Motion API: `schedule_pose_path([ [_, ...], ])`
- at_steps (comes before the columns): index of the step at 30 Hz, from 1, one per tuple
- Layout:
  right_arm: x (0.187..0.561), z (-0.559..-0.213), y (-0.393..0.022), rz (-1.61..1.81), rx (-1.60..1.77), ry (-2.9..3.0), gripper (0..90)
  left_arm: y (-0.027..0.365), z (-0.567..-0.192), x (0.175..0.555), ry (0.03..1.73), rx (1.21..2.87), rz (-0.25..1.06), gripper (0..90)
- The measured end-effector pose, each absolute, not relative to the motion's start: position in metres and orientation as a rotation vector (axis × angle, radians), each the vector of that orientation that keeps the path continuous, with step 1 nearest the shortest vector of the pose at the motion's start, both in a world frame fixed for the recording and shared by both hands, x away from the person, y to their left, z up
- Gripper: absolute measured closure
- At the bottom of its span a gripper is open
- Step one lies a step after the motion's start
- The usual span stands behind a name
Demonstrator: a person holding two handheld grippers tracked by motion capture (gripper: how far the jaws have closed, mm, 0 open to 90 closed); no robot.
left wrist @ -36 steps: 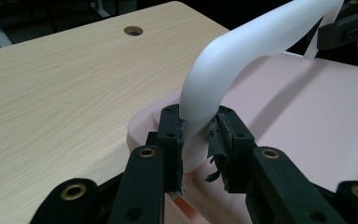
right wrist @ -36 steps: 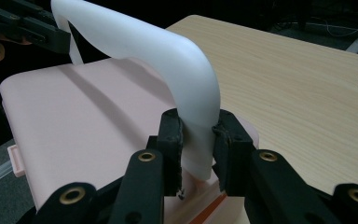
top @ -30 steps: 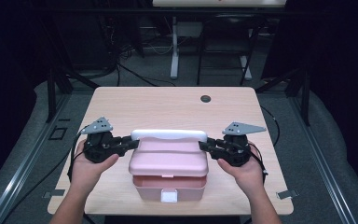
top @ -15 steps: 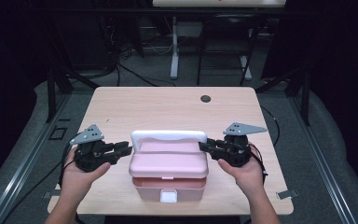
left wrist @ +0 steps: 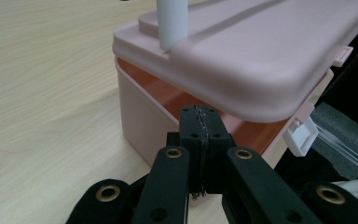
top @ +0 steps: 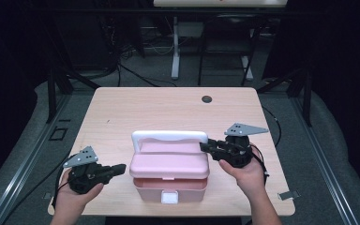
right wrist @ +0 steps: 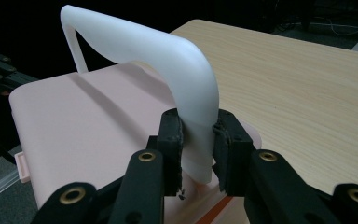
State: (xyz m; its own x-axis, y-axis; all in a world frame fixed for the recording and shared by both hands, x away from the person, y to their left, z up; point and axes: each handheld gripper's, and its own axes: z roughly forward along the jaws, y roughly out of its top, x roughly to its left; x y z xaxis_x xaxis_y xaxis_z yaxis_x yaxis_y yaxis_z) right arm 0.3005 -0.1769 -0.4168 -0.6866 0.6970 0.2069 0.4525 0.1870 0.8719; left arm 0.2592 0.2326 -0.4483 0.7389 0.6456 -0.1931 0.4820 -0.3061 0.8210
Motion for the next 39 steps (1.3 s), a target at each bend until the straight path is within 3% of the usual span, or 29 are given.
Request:
schedule_pose_path([
  [39,0.301,-0.419,-0.180,1.513,1.124,2.229,72.2,0.188,-0.459,0.261,0.753,2.074,0.153,89.5],
])
